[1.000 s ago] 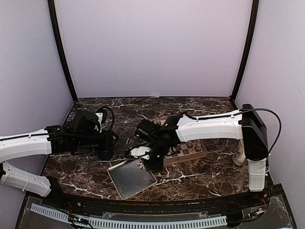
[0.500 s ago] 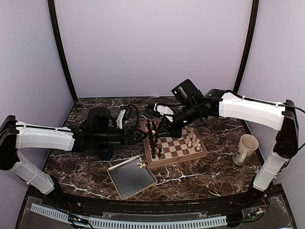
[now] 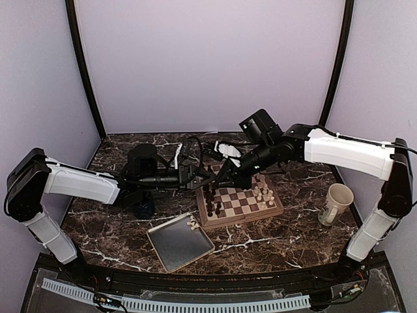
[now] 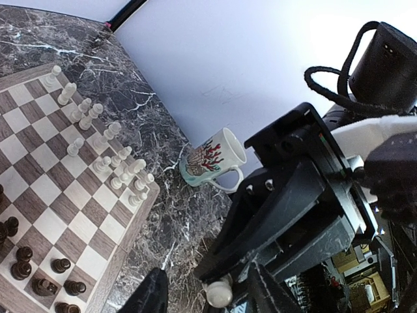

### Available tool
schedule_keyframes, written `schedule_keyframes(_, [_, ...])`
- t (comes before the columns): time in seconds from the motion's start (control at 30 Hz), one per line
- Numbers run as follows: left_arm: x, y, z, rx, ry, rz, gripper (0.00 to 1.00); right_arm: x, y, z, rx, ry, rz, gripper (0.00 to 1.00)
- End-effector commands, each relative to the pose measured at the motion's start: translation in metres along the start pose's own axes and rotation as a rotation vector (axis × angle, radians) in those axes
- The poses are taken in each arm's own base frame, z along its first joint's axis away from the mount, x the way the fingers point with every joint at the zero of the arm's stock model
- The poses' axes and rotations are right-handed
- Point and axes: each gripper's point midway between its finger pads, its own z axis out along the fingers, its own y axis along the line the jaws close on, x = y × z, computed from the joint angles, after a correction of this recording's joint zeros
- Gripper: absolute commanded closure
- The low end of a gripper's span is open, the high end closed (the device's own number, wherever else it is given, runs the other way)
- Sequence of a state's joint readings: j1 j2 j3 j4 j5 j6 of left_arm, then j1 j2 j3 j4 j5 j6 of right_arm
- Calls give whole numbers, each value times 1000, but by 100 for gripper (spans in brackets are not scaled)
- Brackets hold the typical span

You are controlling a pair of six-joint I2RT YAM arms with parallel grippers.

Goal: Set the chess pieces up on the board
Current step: Pass from the right arm to the left

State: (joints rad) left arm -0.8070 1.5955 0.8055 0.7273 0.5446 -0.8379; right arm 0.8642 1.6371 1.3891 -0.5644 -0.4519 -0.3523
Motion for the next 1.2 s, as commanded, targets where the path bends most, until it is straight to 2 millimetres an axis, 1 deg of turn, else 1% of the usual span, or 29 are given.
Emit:
schedule_keyframes(0.0, [-12,-21,1,76,-15,23,57,-12,-17,-17,52,-71,24,88])
schedule_keyframes(0.13, [-11,-22,3,92,-7,19,60,-13,-20,-19,49,-82,32,87])
schedule_keyframes(0.33, [-13,-23,8,116,-9,16,62,-12,-16,-18,33,-81,28,86])
schedule_keyframes(0.5, [-15,-22,10,122,-24,7,59,-12,-13,-19,14,-81,24,86])
schedule_keyframes(0.6, [-17,-24,8,131,-41,13,55,-11,-11,-18,1,-79,15,85])
schedule_keyframes(0.7, [-20,-28,7,144,-55,25,54,-9,-8,-18,-14,-76,10,85])
schedule_keyframes(0.97, [-16,-27,12,175,-39,2,70,-9,-9,-17,-8,-77,15,85])
schedule_keyframes(1.17, [-18,-28,13,190,-45,7,82,-8,-9,-17,-10,-76,14,85])
